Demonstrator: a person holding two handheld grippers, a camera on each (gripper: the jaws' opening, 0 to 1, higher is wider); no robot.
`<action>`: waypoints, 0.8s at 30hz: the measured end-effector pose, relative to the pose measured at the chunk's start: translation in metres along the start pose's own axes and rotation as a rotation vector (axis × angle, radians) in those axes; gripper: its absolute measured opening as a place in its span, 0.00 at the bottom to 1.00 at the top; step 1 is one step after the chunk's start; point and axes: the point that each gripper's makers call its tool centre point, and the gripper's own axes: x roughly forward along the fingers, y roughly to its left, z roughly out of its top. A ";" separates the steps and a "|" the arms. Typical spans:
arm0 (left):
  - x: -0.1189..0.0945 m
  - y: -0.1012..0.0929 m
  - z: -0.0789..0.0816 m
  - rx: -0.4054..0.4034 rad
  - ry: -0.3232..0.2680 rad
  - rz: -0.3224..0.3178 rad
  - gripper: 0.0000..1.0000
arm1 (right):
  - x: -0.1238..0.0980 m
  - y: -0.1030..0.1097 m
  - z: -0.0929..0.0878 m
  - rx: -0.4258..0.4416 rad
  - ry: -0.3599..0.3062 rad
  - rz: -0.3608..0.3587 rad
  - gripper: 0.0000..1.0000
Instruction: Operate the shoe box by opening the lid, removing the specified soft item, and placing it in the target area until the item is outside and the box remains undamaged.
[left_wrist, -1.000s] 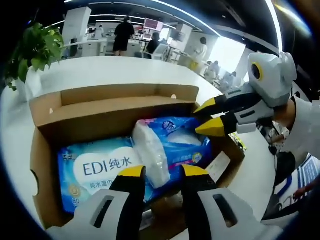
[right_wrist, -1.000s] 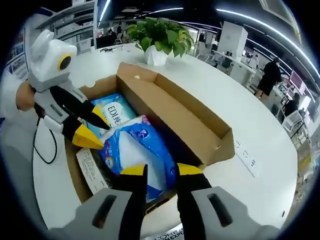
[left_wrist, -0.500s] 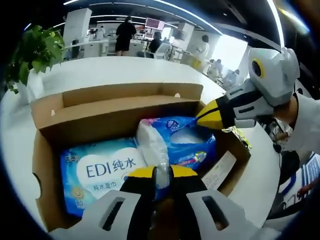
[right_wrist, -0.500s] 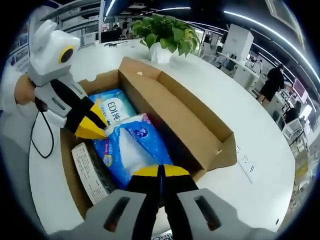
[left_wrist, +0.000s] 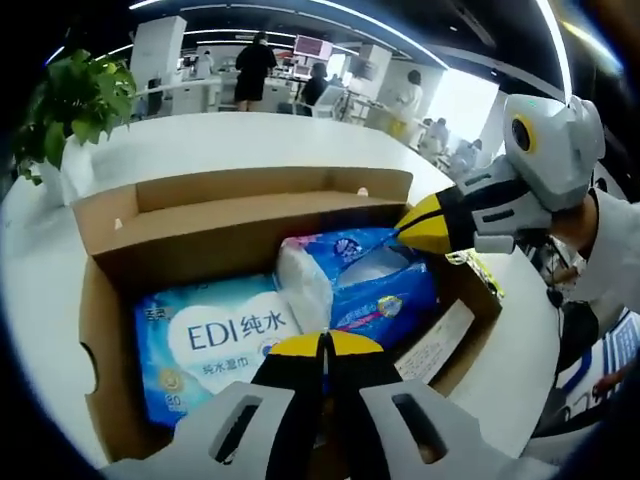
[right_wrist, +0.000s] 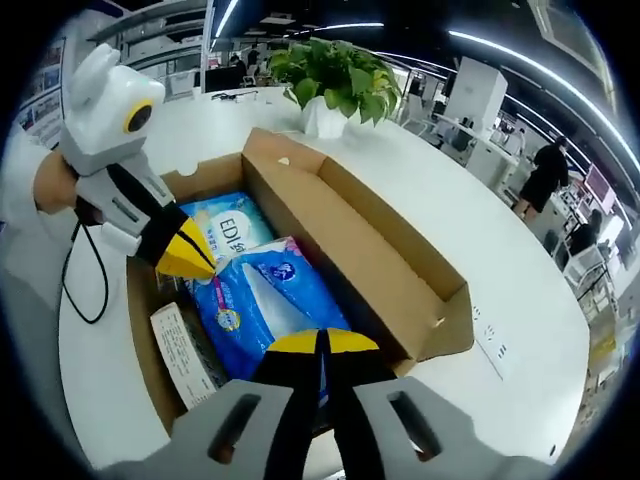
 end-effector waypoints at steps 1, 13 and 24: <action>-0.002 0.002 0.000 -0.003 0.000 0.002 0.00 | 0.000 0.001 0.002 -0.002 -0.002 0.002 0.00; -0.020 0.020 -0.002 -0.045 -0.018 0.025 0.00 | 0.007 0.015 0.022 -0.029 -0.025 0.027 0.00; -0.028 0.035 -0.010 -0.077 -0.011 0.054 0.00 | 0.015 0.024 0.028 0.000 -0.008 0.054 0.07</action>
